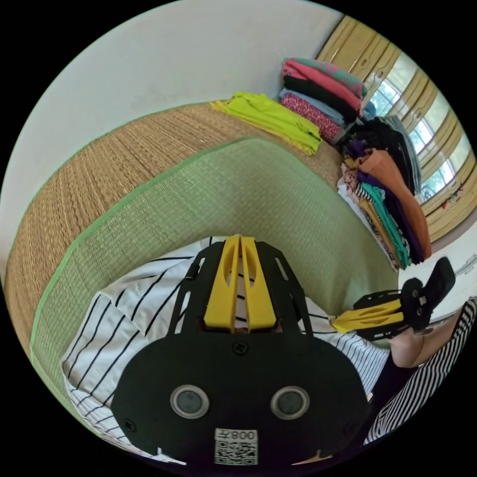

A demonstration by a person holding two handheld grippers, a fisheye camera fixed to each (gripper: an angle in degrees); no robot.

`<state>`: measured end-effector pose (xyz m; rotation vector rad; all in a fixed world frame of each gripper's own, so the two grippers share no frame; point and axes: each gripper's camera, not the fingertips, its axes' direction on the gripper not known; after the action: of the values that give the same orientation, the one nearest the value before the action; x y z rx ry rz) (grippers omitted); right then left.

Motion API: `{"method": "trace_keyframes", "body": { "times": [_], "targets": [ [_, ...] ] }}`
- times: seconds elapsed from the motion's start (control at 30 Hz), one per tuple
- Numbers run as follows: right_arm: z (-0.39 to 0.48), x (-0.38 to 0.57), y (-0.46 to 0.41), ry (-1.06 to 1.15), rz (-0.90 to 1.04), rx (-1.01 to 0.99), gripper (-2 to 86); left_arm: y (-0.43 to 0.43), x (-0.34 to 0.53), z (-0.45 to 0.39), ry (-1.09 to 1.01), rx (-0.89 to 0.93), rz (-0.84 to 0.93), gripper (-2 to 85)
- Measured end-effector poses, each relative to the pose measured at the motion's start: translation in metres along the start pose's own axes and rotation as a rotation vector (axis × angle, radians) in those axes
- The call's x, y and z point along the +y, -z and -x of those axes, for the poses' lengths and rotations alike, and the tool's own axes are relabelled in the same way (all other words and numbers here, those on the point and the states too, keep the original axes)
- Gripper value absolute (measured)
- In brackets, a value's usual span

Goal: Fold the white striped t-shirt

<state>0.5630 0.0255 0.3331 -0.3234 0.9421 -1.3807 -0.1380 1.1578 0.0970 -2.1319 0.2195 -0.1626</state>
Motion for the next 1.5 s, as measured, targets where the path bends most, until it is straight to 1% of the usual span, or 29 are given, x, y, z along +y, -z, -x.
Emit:
{"method": "trace_keyframes", "body": {
  "times": [0.07, 0.2, 0.27, 0.3, 0.4, 0.43, 0.5, 0.57, 0.63, 0.7, 0.77, 0.8, 0.83, 0.87, 0.9, 0.97, 1.07, 1.2, 1.3, 1.33, 1.4, 1.43, 1.5],
  "targets": [
    [0.002, 0.001, -0.004, 0.007, -0.001, 0.014, 0.0, 0.005, 0.009, 0.005, 0.053, 0.042, -0.006, 0.1],
    [0.002, 0.004, -0.004, 0.006, -0.017, 0.036, 0.1, 0.034, 0.041, -0.006, 0.042, 0.067, -0.06, 0.1],
    [0.001, 0.009, 0.004, 0.002, -0.064, 0.059, 0.1, 0.052, 0.076, -0.016, 0.034, 0.1, -0.06, 0.1],
    [0.0, 0.009, 0.003, 0.003, -0.065, 0.055, 0.1, 0.054, 0.086, -0.018, 0.037, 0.106, -0.052, 0.1],
    [-0.007, 0.006, -0.025, -0.009, 0.022, 0.047, 0.1, 0.038, 0.134, -0.021, 0.114, 0.084, 0.065, 0.1],
    [-0.008, 0.006, -0.025, -0.024, -0.002, 0.042, 0.1, 0.036, 0.152, -0.021, 0.132, 0.121, 0.052, 0.1],
    [-0.009, 0.003, -0.031, -0.03, 0.029, 0.049, 0.0, 0.05, 0.174, -0.017, 0.229, 0.164, 0.018, 0.2],
    [-0.008, 0.0, -0.033, -0.028, 0.032, 0.065, 0.0, 0.089, 0.215, -0.014, 0.32, 0.241, -0.148, 0.4],
    [-0.011, 0.0, -0.032, -0.048, 0.043, 0.091, 0.0, 0.119, 0.257, -0.011, 0.399, 0.256, -0.238, 0.6],
    [-0.015, 0.003, -0.03, -0.077, 0.043, 0.093, 0.0, 0.15, 0.309, -0.005, 0.492, 0.215, -0.316, 1.0],
    [-0.018, 0.008, -0.029, -0.101, 0.048, 0.032, 0.0, 0.188, 0.387, 0.006, 0.656, 0.111, -0.38, 2.1],
    [-0.017, 0.009, -0.03, -0.104, 0.048, 0.01, 0.0, 0.196, 0.407, 0.01, 0.699, 0.086, -0.39, 2.5],
    [-0.013, 0.011, -0.033, -0.101, 0.053, -0.037, 0.1, 0.211, 0.447, 0.018, 0.796, 0.038, -0.407, 3.4],
    [-0.005, 0.013, -0.038, -0.091, 0.065, -0.079, 0.1, 0.225, 0.487, 0.027, 0.888, -0.002, -0.431, 4.4],
    [0.001, 0.013, -0.042, -0.083, 0.072, -0.097, 0.1, 0.231, 0.506, 0.032, 0.931, -0.013, -0.444, 4.8],
    [0.031, 0.009, -0.06, -0.047, 0.103, -0.146, 0.1, 0.254, 0.569, 0.051, 1.079, -0.056, -0.512, 6.1],
    [0.076, -0.002, -0.091, -0.002, 0.146, -0.202, 0.1, 0.275, 0.619, 0.072, 1.203, -0.131, -0.56, 7.1],
    [0.134, -0.018, -0.135, 0.068, 0.209, -0.224, 0.1, 0.288, 0.64, 0.095, 1.218, -0.192, -0.518, 7.7],
    [0.173, -0.024, -0.168, 0.114, 0.251, -0.201, 0.1, 0.292, 0.644, 0.112, 1.202, -0.273, -0.422, 7.7],
    [0.185, -0.024, -0.181, 0.125, 0.265, -0.196, 0.1, 0.29, 0.645, 0.117, 1.199, -0.303, -0.363, 7.4],
    [0.199, -0.024, -0.199, 0.132, 0.284, -0.197, 0.1, 0.283, 0.646, 0.124, 1.174, -0.306, -0.273, 6.0],
    [0.206, -0.024, -0.211, 0.133, 0.298, -0.204, 0.1, 0.28, 0.647, 0.124, 1.162, -0.348, -0.213, 4.9],
    [0.213, -0.023, -0.226, 0.127, 0.306, -0.213, 0.1, 0.278, 0.647, 0.12, 1.093, -0.354, -0.178, 3.4]
  ]
}}
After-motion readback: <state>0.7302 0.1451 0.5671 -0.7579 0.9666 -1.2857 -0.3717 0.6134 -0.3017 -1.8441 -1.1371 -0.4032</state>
